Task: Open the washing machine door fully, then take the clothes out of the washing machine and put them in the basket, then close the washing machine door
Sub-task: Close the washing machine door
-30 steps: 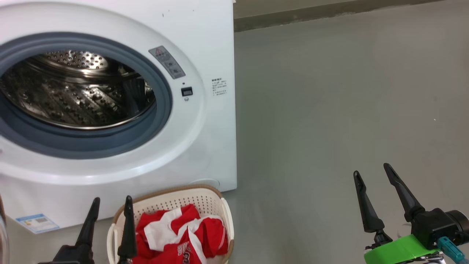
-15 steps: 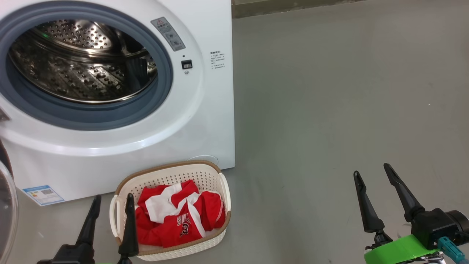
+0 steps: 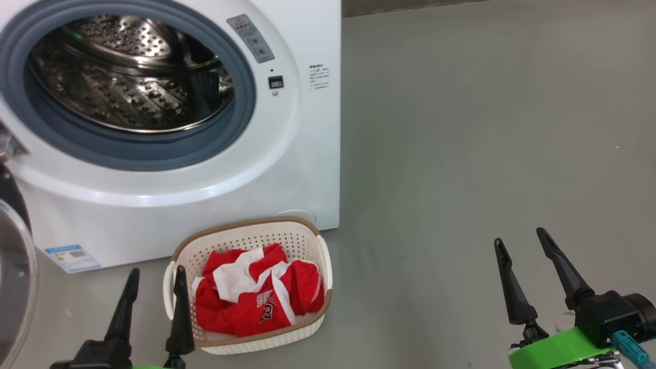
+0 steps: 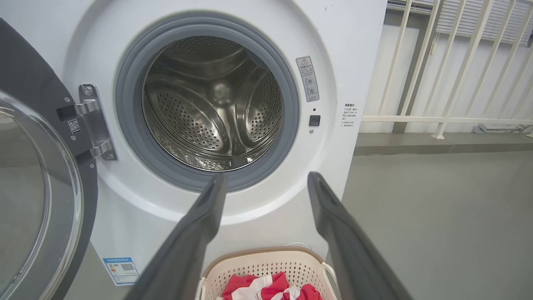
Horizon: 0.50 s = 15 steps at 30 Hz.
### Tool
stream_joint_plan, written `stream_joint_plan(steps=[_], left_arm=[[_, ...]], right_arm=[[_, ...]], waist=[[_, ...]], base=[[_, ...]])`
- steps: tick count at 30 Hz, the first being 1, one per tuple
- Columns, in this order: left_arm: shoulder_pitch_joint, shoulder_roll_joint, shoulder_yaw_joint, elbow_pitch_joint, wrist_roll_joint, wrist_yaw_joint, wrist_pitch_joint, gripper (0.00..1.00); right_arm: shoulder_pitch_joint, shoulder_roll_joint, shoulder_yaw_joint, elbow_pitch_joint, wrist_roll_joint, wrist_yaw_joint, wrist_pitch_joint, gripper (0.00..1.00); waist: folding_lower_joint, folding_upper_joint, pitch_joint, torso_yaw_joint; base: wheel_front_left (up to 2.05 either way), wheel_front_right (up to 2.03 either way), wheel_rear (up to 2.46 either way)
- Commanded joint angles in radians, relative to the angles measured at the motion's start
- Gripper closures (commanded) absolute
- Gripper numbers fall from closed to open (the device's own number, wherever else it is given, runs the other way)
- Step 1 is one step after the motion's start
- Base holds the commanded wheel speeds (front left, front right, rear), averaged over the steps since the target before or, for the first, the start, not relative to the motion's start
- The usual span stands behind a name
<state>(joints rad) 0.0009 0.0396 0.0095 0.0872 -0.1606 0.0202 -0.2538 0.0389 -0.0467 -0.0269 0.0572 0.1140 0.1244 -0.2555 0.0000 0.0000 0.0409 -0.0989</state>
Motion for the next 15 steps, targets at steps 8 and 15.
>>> stream_joint_plan(steps=[8, 15], left_arm=[[-0.057, 0.011, 0.035, -0.059, 0.011, 0.057, -0.008, 0.0], [-0.07, 0.011, 0.03, -0.082, 0.02, 0.103, -0.008, 0.0]], right_arm=[[-0.07, -0.024, 0.051, -0.026, 0.011, 0.006, -0.006, 0.0], [-0.107, -0.042, 0.074, -0.029, 0.02, 0.006, -0.006, 0.0]], waist=[[0.0, 0.0, 0.037, 0.093], [0.0, 0.0, 0.056, 0.164]], base=[[0.0, 0.0, 0.0], [0.0, 0.0, 0.0]])
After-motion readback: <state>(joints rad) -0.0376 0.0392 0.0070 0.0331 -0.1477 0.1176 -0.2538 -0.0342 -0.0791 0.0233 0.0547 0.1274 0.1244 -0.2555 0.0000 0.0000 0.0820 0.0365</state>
